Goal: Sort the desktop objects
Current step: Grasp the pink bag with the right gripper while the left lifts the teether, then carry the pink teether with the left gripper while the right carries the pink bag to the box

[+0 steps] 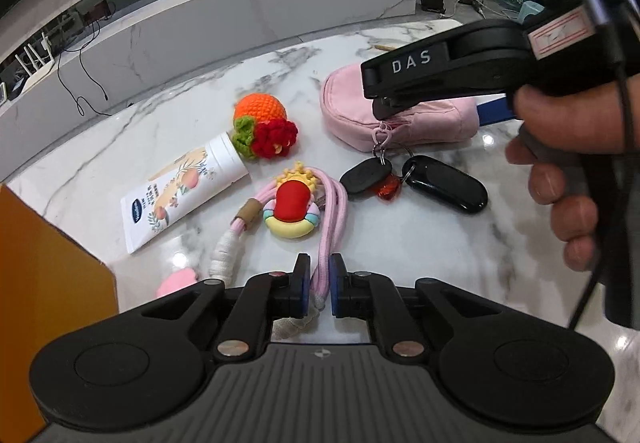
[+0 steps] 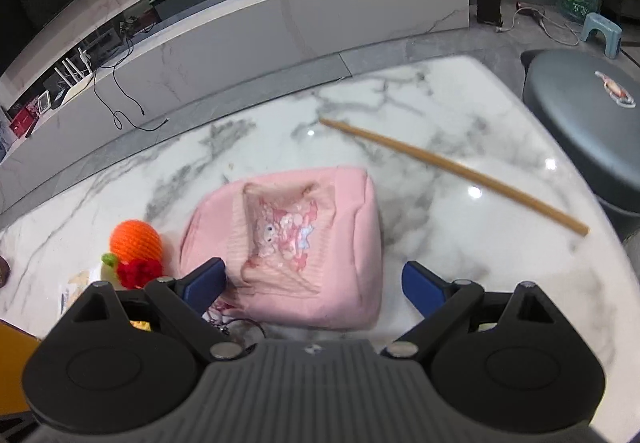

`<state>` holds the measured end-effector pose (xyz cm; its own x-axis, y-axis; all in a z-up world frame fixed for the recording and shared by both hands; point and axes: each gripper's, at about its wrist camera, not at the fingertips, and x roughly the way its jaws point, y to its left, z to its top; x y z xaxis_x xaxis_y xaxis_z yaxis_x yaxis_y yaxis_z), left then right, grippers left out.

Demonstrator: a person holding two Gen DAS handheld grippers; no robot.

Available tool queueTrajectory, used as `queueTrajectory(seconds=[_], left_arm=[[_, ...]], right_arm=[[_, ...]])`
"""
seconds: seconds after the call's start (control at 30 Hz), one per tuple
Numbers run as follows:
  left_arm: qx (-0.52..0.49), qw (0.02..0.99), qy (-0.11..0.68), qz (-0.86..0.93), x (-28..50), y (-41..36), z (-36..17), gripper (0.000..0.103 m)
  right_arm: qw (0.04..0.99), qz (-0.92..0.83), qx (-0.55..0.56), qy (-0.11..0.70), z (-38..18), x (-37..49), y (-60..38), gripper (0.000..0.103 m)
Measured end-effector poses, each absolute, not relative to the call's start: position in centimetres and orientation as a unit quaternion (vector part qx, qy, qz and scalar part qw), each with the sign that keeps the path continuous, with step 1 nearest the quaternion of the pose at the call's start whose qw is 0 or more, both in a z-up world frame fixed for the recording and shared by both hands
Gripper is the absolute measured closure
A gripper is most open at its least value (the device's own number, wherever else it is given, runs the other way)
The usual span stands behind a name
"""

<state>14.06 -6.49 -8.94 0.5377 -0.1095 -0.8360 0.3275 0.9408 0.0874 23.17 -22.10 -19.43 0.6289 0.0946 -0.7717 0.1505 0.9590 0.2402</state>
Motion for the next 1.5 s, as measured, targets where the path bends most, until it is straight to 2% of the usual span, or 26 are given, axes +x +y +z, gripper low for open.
queueTrajectory(seconds=[0.03,0.07,0.13,0.3,0.93,1.5], left_arm=[[0.117,0.869,0.464,-0.127,13.9,-6.4,-8.8,0.093],[0.117,0.869,0.463,-0.129,13.8,-6.4,-8.6,0.093],[0.114,0.871,0.460,-0.130,13.5,-6.2,-8.2,0.093],[0.091,0.879,0.449,-0.131,13.4,-5.5,-7.0,0.095],[0.007,0.912,0.391,-0.123,11.6,-1.4,1.7,0.098],[-0.008,0.939,0.321,-0.122,9.8,0.4,9.0,0.098]], right_arm=[[0.893,-0.006,0.138,0.428,-19.3,23.1,-22.0,0.025],[0.892,-0.002,0.137,0.430,-19.1,23.1,-22.0,0.026],[0.893,0.003,0.132,0.431,-18.7,22.9,-22.0,0.035],[0.893,0.015,0.134,0.430,-17.8,22.2,-22.4,0.043],[0.913,0.028,0.157,0.374,-12.7,19.3,-23.8,0.044],[0.924,0.043,0.162,0.345,-9.2,16.9,-23.8,0.044]])
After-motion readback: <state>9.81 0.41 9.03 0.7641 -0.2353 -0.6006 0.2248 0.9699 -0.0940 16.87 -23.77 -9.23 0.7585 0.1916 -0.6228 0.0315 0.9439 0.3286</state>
